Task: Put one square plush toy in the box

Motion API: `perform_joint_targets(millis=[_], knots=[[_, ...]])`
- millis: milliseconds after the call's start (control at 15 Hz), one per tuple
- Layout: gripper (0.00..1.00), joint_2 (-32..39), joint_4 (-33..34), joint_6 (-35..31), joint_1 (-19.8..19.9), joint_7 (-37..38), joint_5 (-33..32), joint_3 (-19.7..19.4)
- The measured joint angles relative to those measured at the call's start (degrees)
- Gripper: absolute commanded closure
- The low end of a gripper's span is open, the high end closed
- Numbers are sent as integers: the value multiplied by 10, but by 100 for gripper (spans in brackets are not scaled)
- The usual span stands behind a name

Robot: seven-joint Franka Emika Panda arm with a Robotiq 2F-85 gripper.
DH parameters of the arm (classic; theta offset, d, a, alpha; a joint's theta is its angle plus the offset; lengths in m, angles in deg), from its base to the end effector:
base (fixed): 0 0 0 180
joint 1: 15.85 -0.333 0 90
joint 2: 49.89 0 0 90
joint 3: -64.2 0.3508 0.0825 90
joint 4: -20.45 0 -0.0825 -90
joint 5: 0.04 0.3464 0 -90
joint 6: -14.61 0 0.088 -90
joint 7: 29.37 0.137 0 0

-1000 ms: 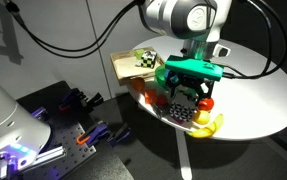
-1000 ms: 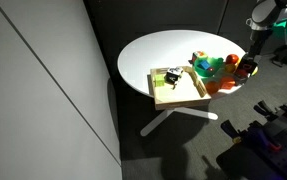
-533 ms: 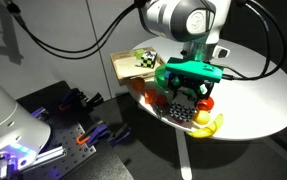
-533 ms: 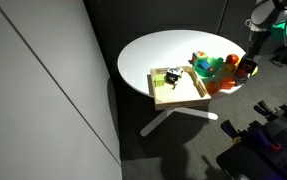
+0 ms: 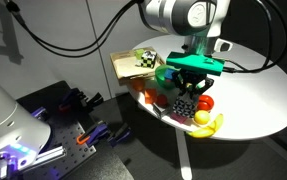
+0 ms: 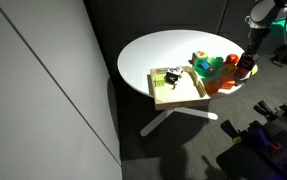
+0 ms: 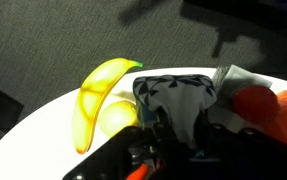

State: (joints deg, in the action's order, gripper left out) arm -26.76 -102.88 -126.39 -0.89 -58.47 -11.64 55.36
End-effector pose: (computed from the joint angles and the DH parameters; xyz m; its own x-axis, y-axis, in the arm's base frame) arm 0.5014 -0.2240 0.2383 0.9517 0.2499 -0.1782 0.2696 -0.9581 0.0962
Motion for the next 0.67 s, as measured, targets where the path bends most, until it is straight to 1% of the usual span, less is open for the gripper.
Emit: perform_joint_targets(millis=[67, 200, 333, 667], knots=[[94, -5, 0, 0, -3, 5, 0, 0], [96, -18, -1, 0, -9, 14, 0, 1], [95, -33, -3, 2, -17, 25, 0, 6], [95, -64, -11, 4, -40, 55, 10, 28]])
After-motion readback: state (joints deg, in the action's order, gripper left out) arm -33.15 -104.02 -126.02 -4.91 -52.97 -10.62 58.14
